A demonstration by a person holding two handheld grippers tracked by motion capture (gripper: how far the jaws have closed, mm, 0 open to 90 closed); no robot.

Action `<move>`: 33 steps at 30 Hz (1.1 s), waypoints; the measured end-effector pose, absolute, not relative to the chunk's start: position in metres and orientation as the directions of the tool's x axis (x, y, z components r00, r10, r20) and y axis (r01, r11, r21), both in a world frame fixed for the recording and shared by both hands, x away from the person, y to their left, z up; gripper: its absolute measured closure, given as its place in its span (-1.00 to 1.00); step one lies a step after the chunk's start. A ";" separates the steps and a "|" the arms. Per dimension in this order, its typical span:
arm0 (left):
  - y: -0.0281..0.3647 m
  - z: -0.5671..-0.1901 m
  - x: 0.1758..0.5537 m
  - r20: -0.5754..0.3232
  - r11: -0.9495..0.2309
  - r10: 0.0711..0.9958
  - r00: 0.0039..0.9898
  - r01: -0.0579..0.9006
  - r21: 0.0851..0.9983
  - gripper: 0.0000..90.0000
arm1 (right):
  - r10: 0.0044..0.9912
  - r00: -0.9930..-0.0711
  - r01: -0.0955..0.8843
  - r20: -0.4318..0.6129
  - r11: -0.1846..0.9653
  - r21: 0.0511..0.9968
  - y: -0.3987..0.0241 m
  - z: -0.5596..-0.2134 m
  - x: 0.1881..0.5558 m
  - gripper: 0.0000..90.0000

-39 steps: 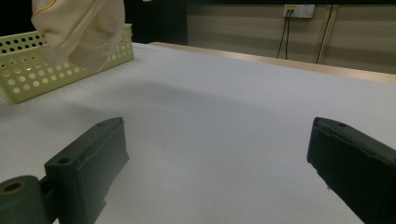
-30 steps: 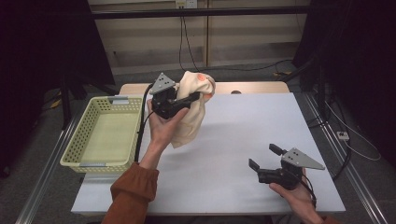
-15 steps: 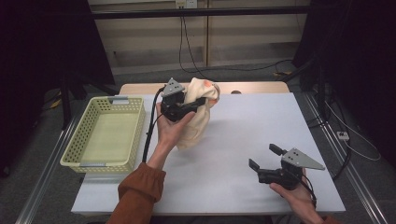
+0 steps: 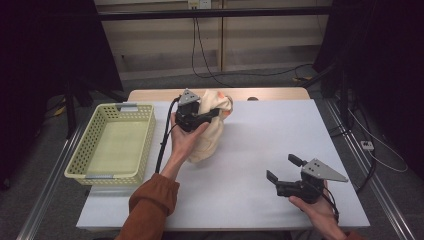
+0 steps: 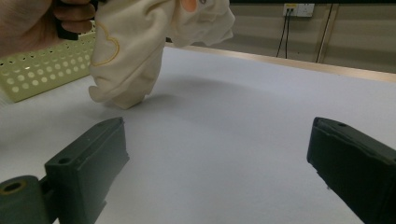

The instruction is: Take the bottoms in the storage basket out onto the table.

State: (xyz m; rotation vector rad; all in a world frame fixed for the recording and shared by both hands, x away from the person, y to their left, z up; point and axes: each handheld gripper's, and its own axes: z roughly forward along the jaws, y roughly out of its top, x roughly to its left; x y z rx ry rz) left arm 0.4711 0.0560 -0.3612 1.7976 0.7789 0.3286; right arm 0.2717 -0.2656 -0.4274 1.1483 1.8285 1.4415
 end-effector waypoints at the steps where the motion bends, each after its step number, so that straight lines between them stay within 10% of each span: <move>1: 0.056 -0.363 0.472 -0.155 -0.184 0.649 0.745 0.351 0.918 0.45 | 0.866 -0.491 0.291 0.092 0.064 0.954 -0.266 -0.427 0.272 -0.89; 33: 0.052 -0.402 0.467 -0.095 -0.368 0.643 0.760 0.415 0.832 0.36 | 0.866 -0.492 0.294 0.092 0.065 0.953 -0.265 -0.428 0.273 -0.89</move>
